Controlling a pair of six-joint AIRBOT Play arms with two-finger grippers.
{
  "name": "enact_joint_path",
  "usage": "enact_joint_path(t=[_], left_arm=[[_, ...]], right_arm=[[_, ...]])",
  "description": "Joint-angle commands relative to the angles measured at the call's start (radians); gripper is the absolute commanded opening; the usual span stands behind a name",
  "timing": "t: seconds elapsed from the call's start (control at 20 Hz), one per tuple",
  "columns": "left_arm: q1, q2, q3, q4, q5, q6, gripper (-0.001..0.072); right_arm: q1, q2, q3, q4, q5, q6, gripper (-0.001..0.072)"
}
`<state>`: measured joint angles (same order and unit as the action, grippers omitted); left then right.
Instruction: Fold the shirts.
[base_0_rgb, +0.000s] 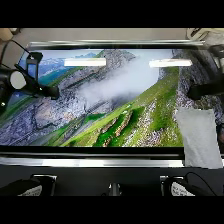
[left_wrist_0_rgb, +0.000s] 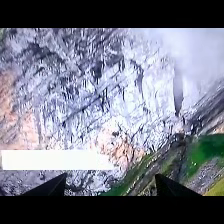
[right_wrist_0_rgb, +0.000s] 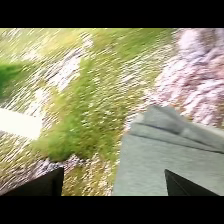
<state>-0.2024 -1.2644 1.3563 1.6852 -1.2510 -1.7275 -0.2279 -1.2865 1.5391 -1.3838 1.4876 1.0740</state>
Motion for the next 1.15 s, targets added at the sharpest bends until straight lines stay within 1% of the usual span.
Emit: enact_joint_path(t=[0.0,0.1,1.1], left_arm=[[-0.029,0.013,-0.101,0.040,-0.014,-0.090,0.0646],[-0.029,0.006,-0.102,0.047,-0.021,-0.087,0.0646],[-0.029,0.006,-0.102,0.047,-0.019,-0.087,0.0646]], right_arm=[[0.104,-0.107,0.006,-0.019,0.136,0.014,0.0693],[0.104,-0.108,0.006,-0.044,0.138,0.014,0.0693],[0.104,-0.108,0.006,-0.042,0.136,0.014,0.0693]])
